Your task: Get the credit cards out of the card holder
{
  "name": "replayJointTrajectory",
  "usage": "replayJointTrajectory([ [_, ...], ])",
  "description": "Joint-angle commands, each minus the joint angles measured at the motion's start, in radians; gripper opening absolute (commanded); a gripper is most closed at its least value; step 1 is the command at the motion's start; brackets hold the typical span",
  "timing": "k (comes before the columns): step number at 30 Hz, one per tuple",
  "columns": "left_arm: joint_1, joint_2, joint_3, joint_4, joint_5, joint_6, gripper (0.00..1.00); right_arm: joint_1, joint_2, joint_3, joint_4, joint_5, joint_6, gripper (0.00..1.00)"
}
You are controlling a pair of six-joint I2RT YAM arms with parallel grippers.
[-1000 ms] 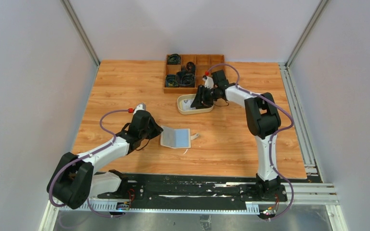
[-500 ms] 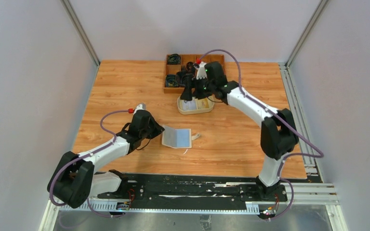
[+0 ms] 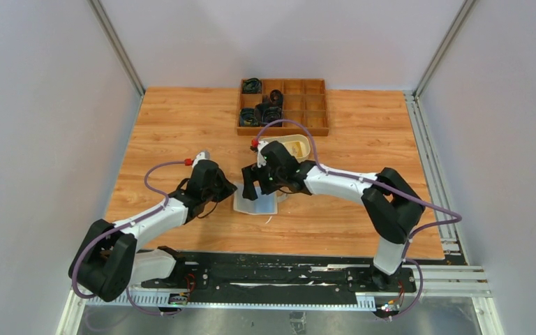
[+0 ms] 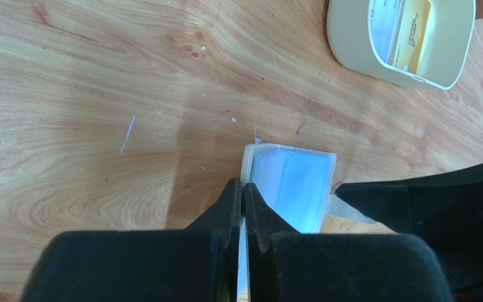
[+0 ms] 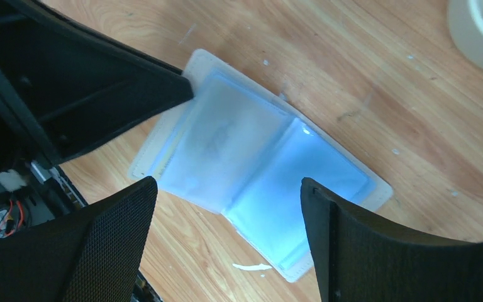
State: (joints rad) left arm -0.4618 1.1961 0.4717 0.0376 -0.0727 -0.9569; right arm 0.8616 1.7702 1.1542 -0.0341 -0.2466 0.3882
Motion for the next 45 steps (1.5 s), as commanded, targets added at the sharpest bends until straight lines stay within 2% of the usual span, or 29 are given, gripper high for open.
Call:
replayJointTrajectory([
  [1,-0.003,0.006,-0.016,-0.015,-0.033,-0.011,0.00,0.067,0.014,0.004,0.080,0.069,0.029,0.88],
  [12,-0.003,0.004,-0.025,-0.019,-0.045,-0.015,0.00,0.139,0.098,0.055,0.038,0.176,0.011,0.89],
  [23,-0.003,0.007,-0.025,-0.022,-0.046,-0.014,0.00,0.145,0.166,0.047,0.038,0.245,0.021,0.89],
  [34,-0.003,0.003,-0.024,-0.031,-0.053,-0.012,0.00,0.144,0.152,0.000,-0.086,0.395,-0.021,0.89],
  [45,-0.004,-0.010,-0.030,-0.033,-0.057,-0.013,0.00,0.142,0.176,-0.014,-0.167,0.483,-0.031,0.89],
])
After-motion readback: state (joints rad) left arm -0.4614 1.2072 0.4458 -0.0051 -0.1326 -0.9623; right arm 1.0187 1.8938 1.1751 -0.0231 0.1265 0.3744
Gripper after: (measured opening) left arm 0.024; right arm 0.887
